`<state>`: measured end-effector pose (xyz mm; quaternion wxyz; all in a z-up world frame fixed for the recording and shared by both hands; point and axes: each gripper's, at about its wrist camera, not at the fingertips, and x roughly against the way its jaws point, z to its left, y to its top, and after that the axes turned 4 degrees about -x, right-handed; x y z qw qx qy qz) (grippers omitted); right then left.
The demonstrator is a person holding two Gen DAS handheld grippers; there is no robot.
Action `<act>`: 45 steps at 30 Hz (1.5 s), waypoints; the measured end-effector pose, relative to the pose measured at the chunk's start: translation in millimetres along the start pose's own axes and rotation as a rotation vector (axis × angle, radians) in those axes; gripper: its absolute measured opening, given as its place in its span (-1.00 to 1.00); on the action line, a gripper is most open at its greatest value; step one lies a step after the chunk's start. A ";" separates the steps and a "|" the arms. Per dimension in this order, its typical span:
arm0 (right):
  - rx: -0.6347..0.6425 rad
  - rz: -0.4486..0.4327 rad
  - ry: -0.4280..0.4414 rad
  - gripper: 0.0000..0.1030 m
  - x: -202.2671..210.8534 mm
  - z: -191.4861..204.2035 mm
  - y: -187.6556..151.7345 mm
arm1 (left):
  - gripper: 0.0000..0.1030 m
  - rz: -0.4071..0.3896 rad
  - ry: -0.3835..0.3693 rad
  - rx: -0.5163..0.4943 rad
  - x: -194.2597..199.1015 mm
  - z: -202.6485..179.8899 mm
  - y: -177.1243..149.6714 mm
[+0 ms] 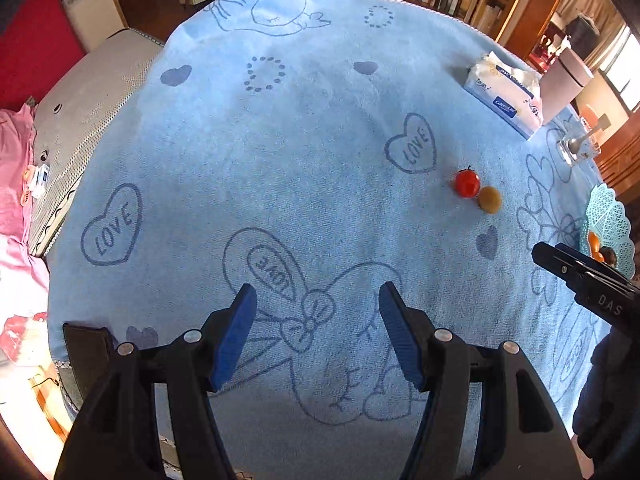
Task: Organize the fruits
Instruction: 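Move the left gripper back over the red tomato and yellow fruit, then close the right gripper on the remaining small yellow fruit, then grasp the red tomato with the left gripper while the right gripper holds the yellow fruit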
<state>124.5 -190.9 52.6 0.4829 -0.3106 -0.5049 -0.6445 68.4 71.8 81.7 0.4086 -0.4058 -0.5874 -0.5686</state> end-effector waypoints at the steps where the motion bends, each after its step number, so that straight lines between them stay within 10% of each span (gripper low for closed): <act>1: 0.001 0.002 -0.003 0.25 -4.3 1.4 3.9 | 0.24 0.002 0.002 0.007 -0.7 5.4 -0.7; 11: 0.048 -0.011 -0.035 0.22 -38.8 22.5 37.8 | 0.24 0.016 0.016 0.031 -7.2 40.2 0.0; 27: 0.076 0.033 -0.068 -0.51 -66.9 21.7 47.4 | 0.24 0.039 0.018 0.052 -19.2 55.0 5.2; 45: -0.065 0.045 -0.014 -0.51 0.3 -12.4 -28.1 | 0.24 0.023 -0.092 -0.134 -46.6 -51.3 50.3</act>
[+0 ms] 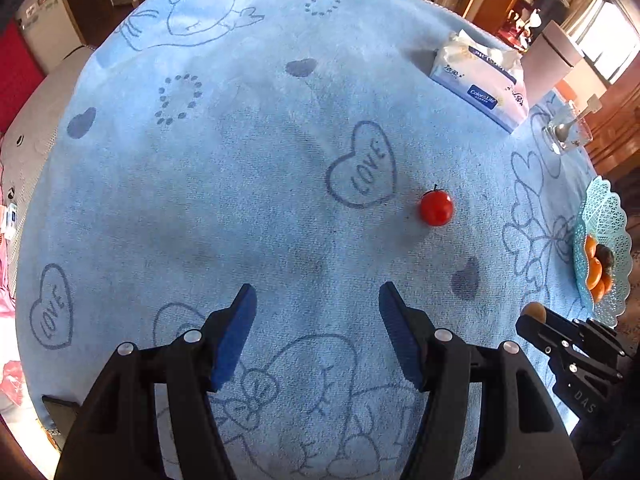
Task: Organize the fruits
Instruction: 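Grasp the red tomato with the left gripper while the right gripper holds the yellow fruit, then carry the yellow fruit toward the basket with the right gripper while the left gripper holds the tomato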
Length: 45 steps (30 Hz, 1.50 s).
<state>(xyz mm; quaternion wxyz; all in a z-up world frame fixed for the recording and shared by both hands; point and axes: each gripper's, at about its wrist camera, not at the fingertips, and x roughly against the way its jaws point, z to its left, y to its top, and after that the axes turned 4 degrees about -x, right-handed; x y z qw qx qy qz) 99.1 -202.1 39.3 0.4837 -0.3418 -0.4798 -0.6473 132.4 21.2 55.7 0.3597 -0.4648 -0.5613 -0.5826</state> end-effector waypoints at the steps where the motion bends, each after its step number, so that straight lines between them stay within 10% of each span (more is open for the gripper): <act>1: -0.006 0.003 0.000 -0.51 1.8 -3.1 -3.7 | 0.24 -0.001 -0.006 -0.013 -2.4 -7.0 3.6; 18: -0.009 0.038 0.007 -0.51 15.2 -9.2 -40.3 | 0.22 0.020 -0.052 -0.143 -44.0 -69.5 51.7; 27: -0.024 0.043 -0.010 -0.51 21.6 -18.4 -47.2 | -0.40 0.033 -0.084 -0.183 -59.0 -85.3 61.7; 45: 0.004 0.029 0.030 -0.51 30.5 -11.8 -40.9 | -0.47 0.021 -0.072 -0.139 -9.7 -60.3 6.8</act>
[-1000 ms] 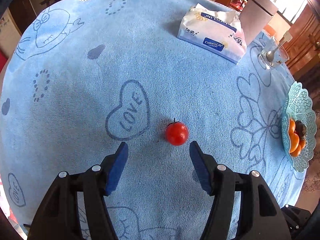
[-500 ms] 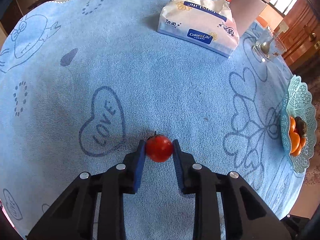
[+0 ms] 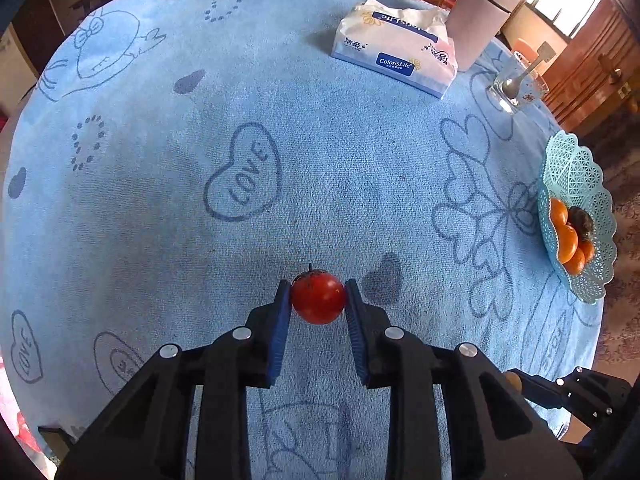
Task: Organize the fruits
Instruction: 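Carry the yellow fruit toward the basket with the right gripper while the left gripper holds the tomato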
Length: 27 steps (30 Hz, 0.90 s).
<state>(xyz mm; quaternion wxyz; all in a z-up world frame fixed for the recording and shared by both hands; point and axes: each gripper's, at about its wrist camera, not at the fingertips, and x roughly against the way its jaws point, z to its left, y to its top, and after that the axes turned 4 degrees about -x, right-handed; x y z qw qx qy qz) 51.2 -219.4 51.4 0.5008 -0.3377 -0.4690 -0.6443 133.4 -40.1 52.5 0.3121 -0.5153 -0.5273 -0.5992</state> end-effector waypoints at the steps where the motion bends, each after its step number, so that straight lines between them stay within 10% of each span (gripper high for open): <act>1: 0.005 0.004 0.005 -0.51 0.5 0.9 -1.0 | -0.47 0.002 0.003 0.006 2.4 0.8 -5.8; 27: 0.119 -0.020 0.046 -0.51 35.2 19.1 -9.7 | -0.46 -0.093 0.063 0.127 82.9 6.6 -80.4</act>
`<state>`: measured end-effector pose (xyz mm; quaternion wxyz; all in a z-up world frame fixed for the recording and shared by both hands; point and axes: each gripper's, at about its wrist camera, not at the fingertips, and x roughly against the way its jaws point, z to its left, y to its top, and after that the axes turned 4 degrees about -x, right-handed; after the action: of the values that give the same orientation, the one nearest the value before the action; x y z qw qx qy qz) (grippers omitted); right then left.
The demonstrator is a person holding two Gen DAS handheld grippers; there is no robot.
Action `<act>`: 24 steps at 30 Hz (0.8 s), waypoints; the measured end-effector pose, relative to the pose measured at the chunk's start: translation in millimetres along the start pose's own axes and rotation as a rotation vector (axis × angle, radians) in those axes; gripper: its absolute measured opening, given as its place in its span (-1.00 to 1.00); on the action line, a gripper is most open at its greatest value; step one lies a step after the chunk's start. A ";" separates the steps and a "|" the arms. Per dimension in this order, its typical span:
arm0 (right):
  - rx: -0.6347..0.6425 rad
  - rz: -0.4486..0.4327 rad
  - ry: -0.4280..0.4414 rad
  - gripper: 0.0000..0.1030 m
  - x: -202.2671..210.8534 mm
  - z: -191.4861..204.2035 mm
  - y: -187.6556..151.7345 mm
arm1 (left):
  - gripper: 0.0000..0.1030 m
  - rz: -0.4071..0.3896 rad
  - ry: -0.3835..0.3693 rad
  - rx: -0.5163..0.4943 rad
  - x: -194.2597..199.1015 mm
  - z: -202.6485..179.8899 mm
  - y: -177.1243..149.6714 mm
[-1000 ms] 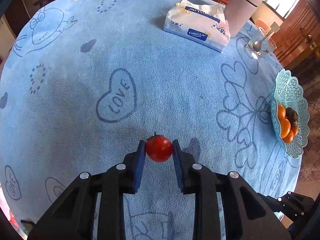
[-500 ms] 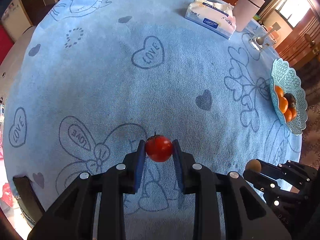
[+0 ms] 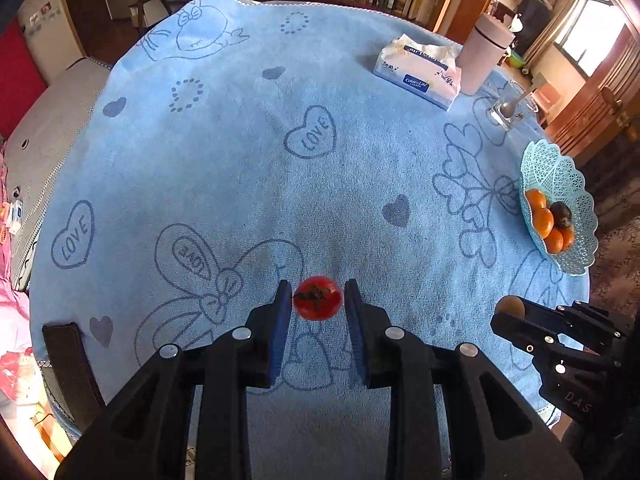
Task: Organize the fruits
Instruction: 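Carry the yellow fruit toward the basket with the right gripper while the left gripper holds the tomato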
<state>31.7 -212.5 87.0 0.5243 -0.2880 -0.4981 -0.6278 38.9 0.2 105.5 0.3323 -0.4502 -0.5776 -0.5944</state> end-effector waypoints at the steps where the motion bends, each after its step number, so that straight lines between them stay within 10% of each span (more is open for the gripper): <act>1: -0.009 -0.010 -0.003 -0.51 3.8 -2.7 0.8 | -0.46 -0.008 -0.001 -0.006 2.4 -2.9 0.7; 14: -0.172 -0.141 -0.059 -0.51 61.7 -68.0 7.4 | -0.46 -0.065 -0.045 -0.085 10.1 -43.6 14.5; 17: -0.200 -0.160 -0.075 -0.51 71.4 -81.9 6.9 | -0.37 -0.071 -0.050 -0.020 9.3 -19.9 9.6; 19: -0.209 -0.159 -0.083 -0.51 72.7 -87.4 5.4 | 0.04 -0.059 -0.038 0.062 4.2 8.6 0.0; 24: -0.225 -0.143 -0.096 -0.51 69.8 -93.5 3.2 | 0.04 -0.006 0.011 0.184 -10.0 60.1 -25.8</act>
<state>29.9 -324.9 118.1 0.4182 -0.3384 -0.4681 -0.7010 28.1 61.1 81.9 0.3737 -0.4127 -0.6292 -0.5424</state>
